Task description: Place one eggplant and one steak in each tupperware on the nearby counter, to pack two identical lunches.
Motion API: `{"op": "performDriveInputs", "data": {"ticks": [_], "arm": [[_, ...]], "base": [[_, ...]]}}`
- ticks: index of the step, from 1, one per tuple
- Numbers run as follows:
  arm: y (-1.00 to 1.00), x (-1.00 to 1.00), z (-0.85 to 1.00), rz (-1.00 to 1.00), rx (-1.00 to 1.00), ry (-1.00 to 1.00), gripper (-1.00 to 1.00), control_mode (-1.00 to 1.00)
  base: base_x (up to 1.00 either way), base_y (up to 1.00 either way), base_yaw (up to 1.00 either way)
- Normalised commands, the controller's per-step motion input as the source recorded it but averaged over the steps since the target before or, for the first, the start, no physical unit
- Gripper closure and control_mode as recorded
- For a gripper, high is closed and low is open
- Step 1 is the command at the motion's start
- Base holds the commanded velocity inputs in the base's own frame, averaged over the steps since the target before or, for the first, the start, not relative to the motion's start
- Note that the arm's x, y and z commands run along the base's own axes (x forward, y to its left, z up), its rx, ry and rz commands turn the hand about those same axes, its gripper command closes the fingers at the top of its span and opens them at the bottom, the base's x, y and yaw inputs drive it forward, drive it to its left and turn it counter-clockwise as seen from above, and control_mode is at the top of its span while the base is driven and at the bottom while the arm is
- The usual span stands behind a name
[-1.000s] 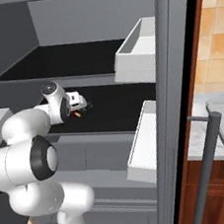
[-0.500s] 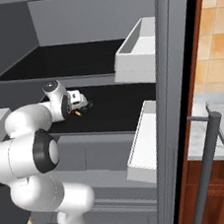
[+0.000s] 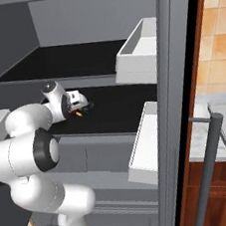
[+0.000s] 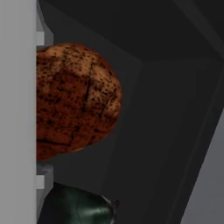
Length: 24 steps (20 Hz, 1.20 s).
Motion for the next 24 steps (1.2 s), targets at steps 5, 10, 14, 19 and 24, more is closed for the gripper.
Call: {"op": "performDriveInputs", "data": {"ticks": [5, 10, 14, 19, 24], "arm": [[0.00, 0.02, -0.88, 0.02, -0.12, 0.00, 1.00, -1.00], [-0.02, 0.00, -0.79, 0.00, -0.09, 0.02, 1.00, -1.00], [-0.05, -0.45, -0.65, 0.00, -0.02, 0.03, 1.00, -1.00], [-0.03, -0.97, -0.16, 0.00, 0.00, 0.00, 1.00, -1.00], [-0.78, -1.00, 0.29, 0.00, 0.03, 0.00, 1.00, -1.00]], "base": [[0.00, 0.00, 0.00], [0.00, 0.00, 0.00], [0.00, 0.00, 0.00], [0.00, 0.00, 0.00], [0.00, 0.00, 0.00]]}}
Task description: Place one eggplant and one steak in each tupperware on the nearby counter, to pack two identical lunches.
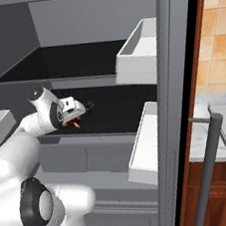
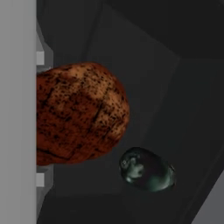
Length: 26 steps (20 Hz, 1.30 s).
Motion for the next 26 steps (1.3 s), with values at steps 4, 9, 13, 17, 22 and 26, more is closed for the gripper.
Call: {"op": "performDriveInputs", "data": {"ticks": [4, 9, 13, 17, 22, 26], "arm": [[-0.92, -1.00, 0.55, 0.00, 0.09, 0.00, 1.00, -1.00], [-0.85, -1.00, 0.65, -0.03, 0.14, 0.01, 1.00, -1.00], [-0.78, -1.00, 0.57, -0.05, 0.15, 0.00, 1.00, -1.00], [-0.09, -1.00, 0.38, -0.10, 0.01, 0.00, 1.00, -1.00], [0.00, -1.00, 0.41, -0.07, 0.00, 0.01, 1.00, -1.00], [0.00, -0.50, 0.11, -0.02, 0.00, 0.00, 1.00, 1.00]], "base": [[0.00, 0.00, 0.00], [0.00, 0.00, 0.00], [0.00, 0.00, 0.00], [0.00, 0.00, 0.00], [0.00, 0.00, 0.00], [-0.50, 0.00, -0.01]]}}
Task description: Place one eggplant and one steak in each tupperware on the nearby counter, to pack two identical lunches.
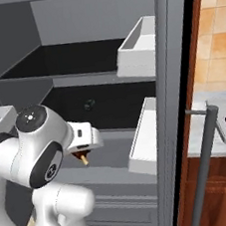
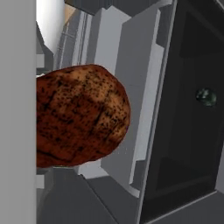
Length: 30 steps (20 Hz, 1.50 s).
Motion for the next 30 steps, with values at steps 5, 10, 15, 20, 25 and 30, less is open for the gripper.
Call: {"op": "performDriveInputs", "data": {"ticks": [5, 10, 15, 20, 25, 30], "arm": [[0.00, 0.00, 0.00, 0.00, 0.00, 0.00, 1.00, 1.00], [0.00, 0.00, 0.00, 0.00, 0.00, 0.00, 1.00, 1.00], [0.00, 0.00, 0.00, 0.00, 0.00, 0.00, 1.00, 1.00], [0.00, 0.00, 0.00, 0.00, 0.00, 0.00, 1.00, 1.00], [0.00, 0.00, 0.00, 0.00, 0.00, 0.00, 1.00, 1.00], [0.00, 0.00, 0.00, 0.00, 0.00, 0.00, 1.00, 1.00]], "base": [[-1.00, -0.12, 0.00], [-0.94, -0.50, 0.00], [-0.30, -1.00, 0.00], [0.00, -1.00, 0.00], [0.00, -1.00, 0.00], [0.00, -1.00, 0.00]]}}
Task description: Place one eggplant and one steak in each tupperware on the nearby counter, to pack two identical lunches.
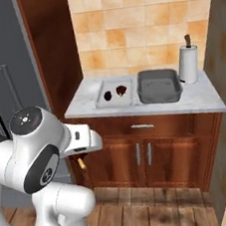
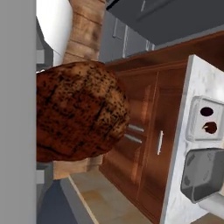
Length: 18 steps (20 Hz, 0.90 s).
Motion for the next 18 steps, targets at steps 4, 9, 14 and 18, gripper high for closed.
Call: {"op": "performDriveInputs", "data": {"ticks": [4, 9, 14, 18], "arm": [[0.00, 0.00, 0.00, 0.00, 0.00, 0.00, 1.00, 1.00], [0.00, 0.00, 0.00, 0.00, 0.00, 0.00, 1.00, 1.00], [0.00, 0.00, 0.00, 0.00, 0.00, 0.00, 1.00, 1.00], [0.00, 0.00, 0.00, 0.00, 0.00, 0.00, 1.00, 1.00]], "base": [[0.00, -1.00, 0.00], [0.40, -0.51, 0.00], [0.98, 0.12, -0.05], [1.00, 0.01, -0.07]]}}
